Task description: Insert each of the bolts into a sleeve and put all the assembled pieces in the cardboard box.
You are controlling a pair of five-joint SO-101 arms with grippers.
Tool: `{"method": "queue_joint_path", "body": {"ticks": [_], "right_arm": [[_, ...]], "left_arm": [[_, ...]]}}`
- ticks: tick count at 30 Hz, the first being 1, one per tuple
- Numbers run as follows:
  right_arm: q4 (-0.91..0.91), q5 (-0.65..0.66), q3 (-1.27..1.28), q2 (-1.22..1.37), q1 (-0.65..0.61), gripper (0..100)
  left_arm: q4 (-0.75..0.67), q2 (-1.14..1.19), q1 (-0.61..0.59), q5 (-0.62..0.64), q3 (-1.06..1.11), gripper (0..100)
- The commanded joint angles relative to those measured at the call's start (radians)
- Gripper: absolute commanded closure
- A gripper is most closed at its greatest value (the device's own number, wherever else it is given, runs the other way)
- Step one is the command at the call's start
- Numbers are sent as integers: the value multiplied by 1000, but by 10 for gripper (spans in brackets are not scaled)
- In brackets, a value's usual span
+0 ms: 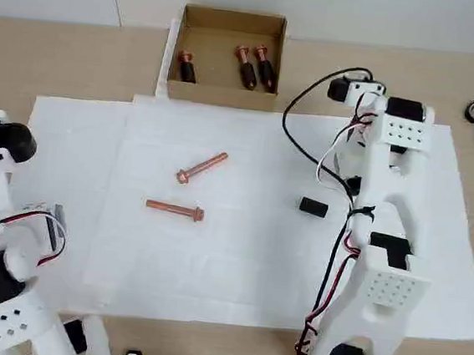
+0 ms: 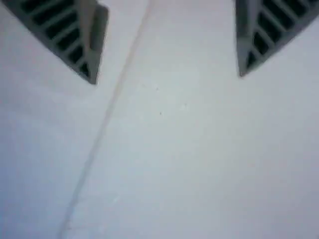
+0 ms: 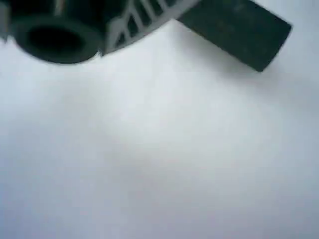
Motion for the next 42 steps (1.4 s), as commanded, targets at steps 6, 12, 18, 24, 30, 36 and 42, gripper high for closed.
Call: {"method": "queue_joint_path", "body": {"ticks": [6,12,18,24,30,36,42], "right_arm": [[101,-34,-55,-154,-51,995],[180,-34,-55,-351,-165,995],[208,-49,-48,-487,-222,995],[206,-61,26,-575,-226,995],[203,-61,94,-602,-219,995],[206,-63,94,-601,-219,995],[208,-64,94,-599,-219,995]], "left_arm": [[-8,-8,6,2,-4,825],[-11,-2,74,48,-4,825],[-32,2,92,51,-4,825],[-51,160,92,51,-48,825],[-43,479,153,51,-286,825],[-23,770,416,157,-504,825],[31,1033,560,98,-645,825]]}}
